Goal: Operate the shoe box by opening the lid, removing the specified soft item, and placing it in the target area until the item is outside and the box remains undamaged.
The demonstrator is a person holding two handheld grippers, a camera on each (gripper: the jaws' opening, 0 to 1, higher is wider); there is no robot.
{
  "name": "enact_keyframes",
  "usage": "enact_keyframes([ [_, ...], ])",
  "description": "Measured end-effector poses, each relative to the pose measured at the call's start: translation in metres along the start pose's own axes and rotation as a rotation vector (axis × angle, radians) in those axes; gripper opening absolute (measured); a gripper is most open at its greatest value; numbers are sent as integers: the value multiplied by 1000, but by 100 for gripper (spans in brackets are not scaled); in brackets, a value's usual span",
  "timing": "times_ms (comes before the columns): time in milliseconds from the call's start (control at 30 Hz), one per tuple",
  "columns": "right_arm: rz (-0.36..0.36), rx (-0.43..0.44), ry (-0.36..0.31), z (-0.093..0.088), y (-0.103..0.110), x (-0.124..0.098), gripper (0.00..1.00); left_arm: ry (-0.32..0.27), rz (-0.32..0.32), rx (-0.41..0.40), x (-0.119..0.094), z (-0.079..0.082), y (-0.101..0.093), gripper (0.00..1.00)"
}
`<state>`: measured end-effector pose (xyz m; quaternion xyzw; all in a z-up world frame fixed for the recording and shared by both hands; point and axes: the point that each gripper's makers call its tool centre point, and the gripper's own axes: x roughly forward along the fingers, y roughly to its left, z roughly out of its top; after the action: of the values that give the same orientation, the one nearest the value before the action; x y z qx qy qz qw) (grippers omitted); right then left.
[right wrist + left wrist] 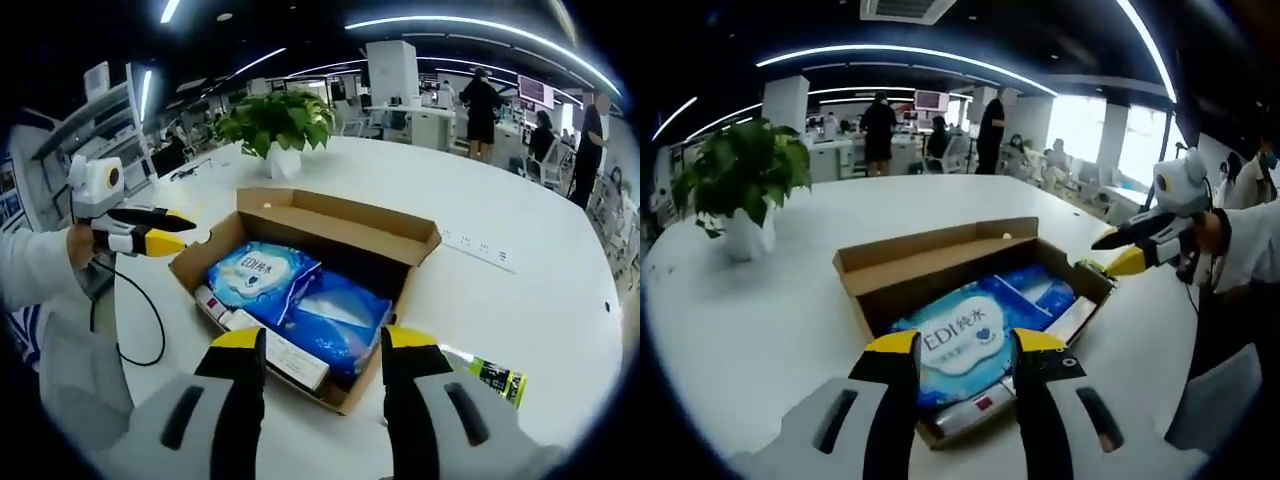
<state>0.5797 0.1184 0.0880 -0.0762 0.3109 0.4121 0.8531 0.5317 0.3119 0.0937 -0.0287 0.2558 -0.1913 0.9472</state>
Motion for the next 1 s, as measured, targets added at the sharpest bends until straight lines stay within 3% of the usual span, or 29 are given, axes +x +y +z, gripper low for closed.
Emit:
enact_keyframes([
  [467,12,-7,8,0,3,5,43,23,46,-41,-5,-15,12,35],
  [1000,50,-32,13,13,20,26,39,5,36,-43,-8,-11,11,35],
])
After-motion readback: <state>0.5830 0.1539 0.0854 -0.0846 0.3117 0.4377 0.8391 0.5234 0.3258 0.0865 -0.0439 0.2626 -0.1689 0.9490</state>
